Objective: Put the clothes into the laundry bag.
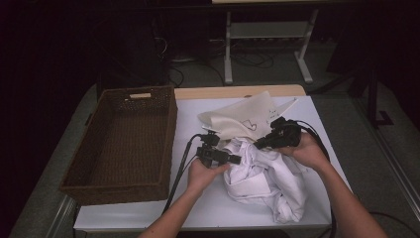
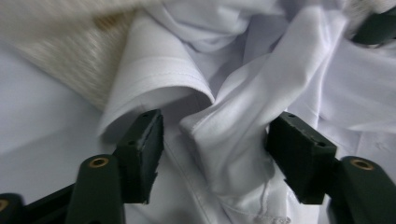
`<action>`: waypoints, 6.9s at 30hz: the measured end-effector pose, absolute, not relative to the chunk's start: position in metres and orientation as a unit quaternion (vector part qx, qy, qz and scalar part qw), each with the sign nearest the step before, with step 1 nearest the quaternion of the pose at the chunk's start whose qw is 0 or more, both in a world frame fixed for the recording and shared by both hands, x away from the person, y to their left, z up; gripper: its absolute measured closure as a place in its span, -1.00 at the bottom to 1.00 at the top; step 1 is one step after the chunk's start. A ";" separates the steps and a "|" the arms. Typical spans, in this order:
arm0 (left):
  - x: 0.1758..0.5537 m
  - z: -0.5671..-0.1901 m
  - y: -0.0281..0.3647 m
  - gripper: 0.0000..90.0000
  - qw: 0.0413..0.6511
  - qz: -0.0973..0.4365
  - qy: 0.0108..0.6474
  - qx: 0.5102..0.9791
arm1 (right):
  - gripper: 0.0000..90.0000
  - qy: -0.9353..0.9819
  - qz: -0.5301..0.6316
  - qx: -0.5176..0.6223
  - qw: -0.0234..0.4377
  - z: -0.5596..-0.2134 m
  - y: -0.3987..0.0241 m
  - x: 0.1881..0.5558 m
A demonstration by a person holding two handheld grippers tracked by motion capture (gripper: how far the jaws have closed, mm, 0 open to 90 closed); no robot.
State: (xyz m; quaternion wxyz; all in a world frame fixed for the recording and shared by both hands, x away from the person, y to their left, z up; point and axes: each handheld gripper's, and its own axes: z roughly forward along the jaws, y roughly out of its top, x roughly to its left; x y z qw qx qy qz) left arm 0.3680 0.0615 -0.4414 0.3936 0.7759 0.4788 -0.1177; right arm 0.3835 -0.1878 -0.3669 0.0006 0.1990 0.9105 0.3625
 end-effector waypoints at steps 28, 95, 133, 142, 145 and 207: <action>0.361 -0.413 0.057 0.85 0.491 -0.074 0.424 0.758 | 0.97 0.908 0.401 0.118 -0.024 -0.338 -0.148 0.341; 0.319 -0.434 0.089 -0.35 0.367 -0.159 0.433 0.808 | 0.97 0.912 0.360 0.194 -0.006 -0.374 -0.169 0.381; 0.361 -0.411 0.067 0.21 0.424 -0.038 0.456 0.782 | 0.97 0.922 0.342 0.182 -0.026 -0.372 -0.170 0.372; 0.328 -0.399 0.106 -0.12 0.443 -0.078 0.444 0.775 | 0.97 0.920 0.345 0.183 -0.029 -0.372 -0.172 0.375; 0.319 -0.402 0.108 -0.16 0.440 -0.080 0.430 0.784 | 0.97 0.920 0.345 0.185 -0.026 -0.372 -0.172 0.375; 0.329 -0.406 0.083 -0.16 0.438 -0.079 0.438 0.781 | 0.97 0.923 0.355 0.148 -0.028 -0.374 -0.184 0.356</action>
